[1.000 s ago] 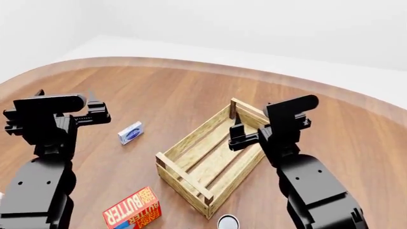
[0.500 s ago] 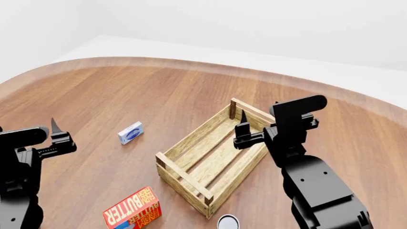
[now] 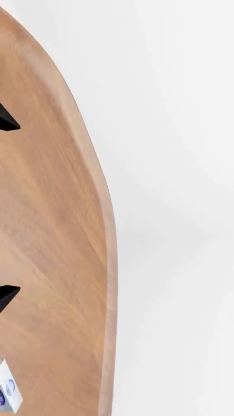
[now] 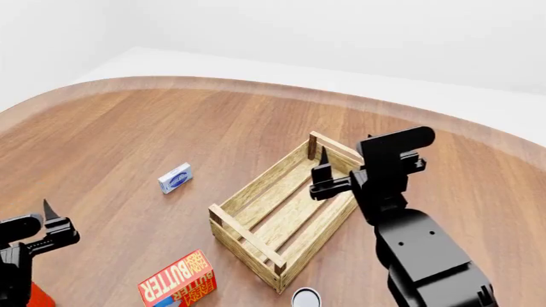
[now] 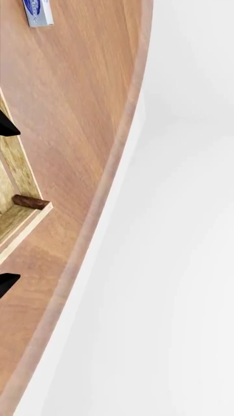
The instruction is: Pick up the ketchup, and put it in the wooden tray.
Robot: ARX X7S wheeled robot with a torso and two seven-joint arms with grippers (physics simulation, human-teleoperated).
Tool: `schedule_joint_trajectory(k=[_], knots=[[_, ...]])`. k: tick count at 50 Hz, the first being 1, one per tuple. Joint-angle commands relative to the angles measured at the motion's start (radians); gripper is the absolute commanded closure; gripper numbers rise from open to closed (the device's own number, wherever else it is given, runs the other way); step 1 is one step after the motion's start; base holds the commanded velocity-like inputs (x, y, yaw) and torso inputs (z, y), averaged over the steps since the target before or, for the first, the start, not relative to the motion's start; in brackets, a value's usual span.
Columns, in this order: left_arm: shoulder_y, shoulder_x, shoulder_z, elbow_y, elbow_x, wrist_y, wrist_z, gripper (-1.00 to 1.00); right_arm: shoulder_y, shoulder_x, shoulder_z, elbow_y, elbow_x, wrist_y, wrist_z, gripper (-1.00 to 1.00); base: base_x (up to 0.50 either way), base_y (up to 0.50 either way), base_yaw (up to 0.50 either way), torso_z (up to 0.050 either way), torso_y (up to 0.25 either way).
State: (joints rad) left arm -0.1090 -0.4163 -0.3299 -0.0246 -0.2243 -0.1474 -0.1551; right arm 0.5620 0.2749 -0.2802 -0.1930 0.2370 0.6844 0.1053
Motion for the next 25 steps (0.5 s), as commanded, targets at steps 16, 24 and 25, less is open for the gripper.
schedule_joint_trajectory(k=[16,24,25], knots=[[0.025,0.01,-0.012,-0.157,0.019,0.111,0.01,-1.0,0.006,-0.003,-0.024,-0.017,-0.001,0.024,0.02,-1.0,0.0,0.0,0.0,0.0,0.0],[0.022,0.01,-0.008,-0.171,0.019,0.12,0.013,-1.0,-0.003,0.001,-0.024,-0.026,0.001,0.026,0.027,-1.0,0.0,0.0,0.0,0.0,0.0],[0.021,0.01,-0.008,-0.174,0.02,0.121,0.013,-1.0,-0.003,0.001,-0.024,-0.027,0.002,0.027,0.028,-1.0,0.0,0.0,0.0,0.0,0.0]])
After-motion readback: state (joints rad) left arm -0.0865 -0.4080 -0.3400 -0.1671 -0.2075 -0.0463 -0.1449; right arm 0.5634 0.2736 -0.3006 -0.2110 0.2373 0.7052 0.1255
